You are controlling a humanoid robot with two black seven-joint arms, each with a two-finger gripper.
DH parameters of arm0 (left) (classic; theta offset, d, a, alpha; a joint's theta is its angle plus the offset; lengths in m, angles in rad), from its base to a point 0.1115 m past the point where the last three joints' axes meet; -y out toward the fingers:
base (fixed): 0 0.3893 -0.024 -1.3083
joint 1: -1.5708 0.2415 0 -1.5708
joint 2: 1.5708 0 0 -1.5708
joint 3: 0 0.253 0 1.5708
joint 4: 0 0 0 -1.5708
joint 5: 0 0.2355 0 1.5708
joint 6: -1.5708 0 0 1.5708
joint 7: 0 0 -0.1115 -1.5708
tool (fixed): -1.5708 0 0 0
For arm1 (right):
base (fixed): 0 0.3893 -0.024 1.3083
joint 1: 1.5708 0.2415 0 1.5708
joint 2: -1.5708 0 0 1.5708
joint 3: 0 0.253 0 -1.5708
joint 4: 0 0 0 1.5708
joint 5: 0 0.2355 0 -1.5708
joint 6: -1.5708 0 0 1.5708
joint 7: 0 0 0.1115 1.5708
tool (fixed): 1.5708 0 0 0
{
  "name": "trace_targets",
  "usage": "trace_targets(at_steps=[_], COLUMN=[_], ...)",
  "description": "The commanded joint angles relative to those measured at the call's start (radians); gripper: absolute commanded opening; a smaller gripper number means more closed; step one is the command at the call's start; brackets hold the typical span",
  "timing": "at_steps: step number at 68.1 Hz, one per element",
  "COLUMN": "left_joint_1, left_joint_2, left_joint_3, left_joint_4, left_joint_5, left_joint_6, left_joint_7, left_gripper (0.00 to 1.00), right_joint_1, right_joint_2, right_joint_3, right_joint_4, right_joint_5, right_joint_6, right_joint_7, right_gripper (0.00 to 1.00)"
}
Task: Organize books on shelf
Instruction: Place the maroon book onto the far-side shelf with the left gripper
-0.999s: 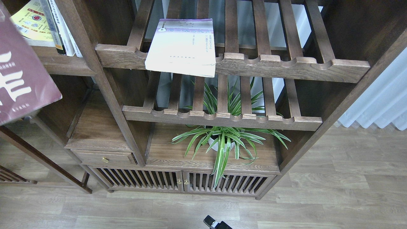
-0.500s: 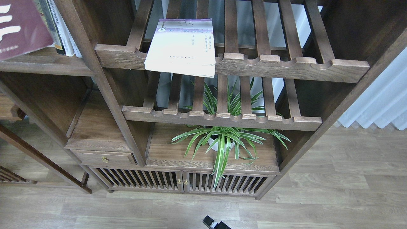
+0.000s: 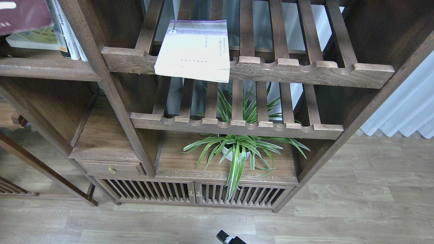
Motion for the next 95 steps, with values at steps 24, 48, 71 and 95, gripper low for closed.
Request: trace_targets(at_steps=[24, 48, 71, 95], left_joint_1=[-0.107, -0.199, -0.323, -0.443], left_joint_2=[-0.197, -0.27, -0.327, -0.355], left_joint_3=[-0.064, -0.03, 0.035, 0.15], left_joint_4=[0.008, 0.067, 0.179, 0.277], left_joint_5=[0.25, 0.349, 0.401, 0.422], left_joint_6=[0.0, 0.0, 0.0, 0.0], left_joint_7=[-0.004, -0.004, -0.009, -0.011], left_gripper=[0.1, 0.1, 0.1, 0.1], right_joint_1=[-0.002, 0.004, 0.007, 0.018], right_joint_2=[0.006, 0.02, 0.034, 0.034], right_joint_3=[0.002, 0.0, -0.002, -0.002], right_joint_4=[0.0, 0.0, 0.0, 0.0], right_joint_5=[0.002, 0.0, 0.002, 0.003], right_joint_6=[0.0, 0.0, 0.0, 0.0], right_joint_7=[0.002, 0.002, 0.002, 0.002], right_gripper=[0.86, 0.86, 0.86, 0.86])
